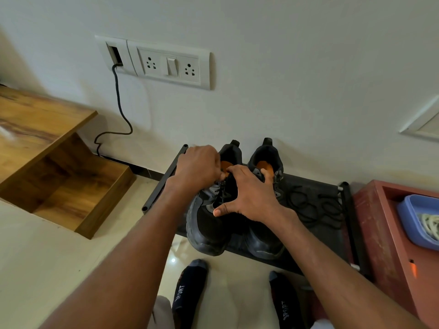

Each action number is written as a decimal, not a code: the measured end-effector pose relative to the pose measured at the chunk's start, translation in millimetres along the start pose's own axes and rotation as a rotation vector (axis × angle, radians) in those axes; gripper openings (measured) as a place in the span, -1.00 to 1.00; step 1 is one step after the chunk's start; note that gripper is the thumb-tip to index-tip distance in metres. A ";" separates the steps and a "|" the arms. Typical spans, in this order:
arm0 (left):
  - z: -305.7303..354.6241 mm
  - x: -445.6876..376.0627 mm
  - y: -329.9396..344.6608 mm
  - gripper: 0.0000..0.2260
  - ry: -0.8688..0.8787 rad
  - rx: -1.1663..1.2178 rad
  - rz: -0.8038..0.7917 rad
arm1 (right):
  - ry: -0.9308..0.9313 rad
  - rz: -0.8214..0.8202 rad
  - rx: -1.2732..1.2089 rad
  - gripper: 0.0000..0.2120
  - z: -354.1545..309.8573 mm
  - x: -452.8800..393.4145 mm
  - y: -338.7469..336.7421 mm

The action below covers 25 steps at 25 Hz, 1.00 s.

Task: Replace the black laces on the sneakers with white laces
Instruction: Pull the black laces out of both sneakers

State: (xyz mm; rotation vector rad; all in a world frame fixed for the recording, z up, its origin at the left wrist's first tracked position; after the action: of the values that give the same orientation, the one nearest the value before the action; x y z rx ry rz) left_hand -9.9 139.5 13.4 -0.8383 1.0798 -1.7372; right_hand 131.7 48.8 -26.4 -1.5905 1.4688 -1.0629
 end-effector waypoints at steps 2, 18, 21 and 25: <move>5.3 1.5 -8.7 -0.83 -0.003 0.285 0.096 | 0.009 0.004 -0.007 0.15 -0.2 0.3 -1.9; -2.2 2.2 10.6 -0.78 0.030 0.039 -0.078 | 0.059 -0.032 -0.152 0.11 3.2 1.7 -8.5; -5.4 1.7 6.5 -0.83 -0.051 0.238 0.014 | 0.067 -0.033 -0.147 0.11 1.1 1.8 -8.5; -0.9 2.9 -5.7 -0.84 -0.325 0.870 0.152 | 0.081 -0.035 -0.173 0.07 0.2 2.5 -11.1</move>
State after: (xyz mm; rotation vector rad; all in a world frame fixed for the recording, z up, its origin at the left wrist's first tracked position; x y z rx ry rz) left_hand -13.6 138.4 18.5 -0.4336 0.1109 -1.6343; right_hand 136.5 47.4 -16.2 -1.7156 1.6303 -1.0544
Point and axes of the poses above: each hand's wrist, its own x-axis away from the middle knuckle, its own y-axis out of the palm, z = x × y, the point moved 1 cm from there along -x, towards the middle knuckle
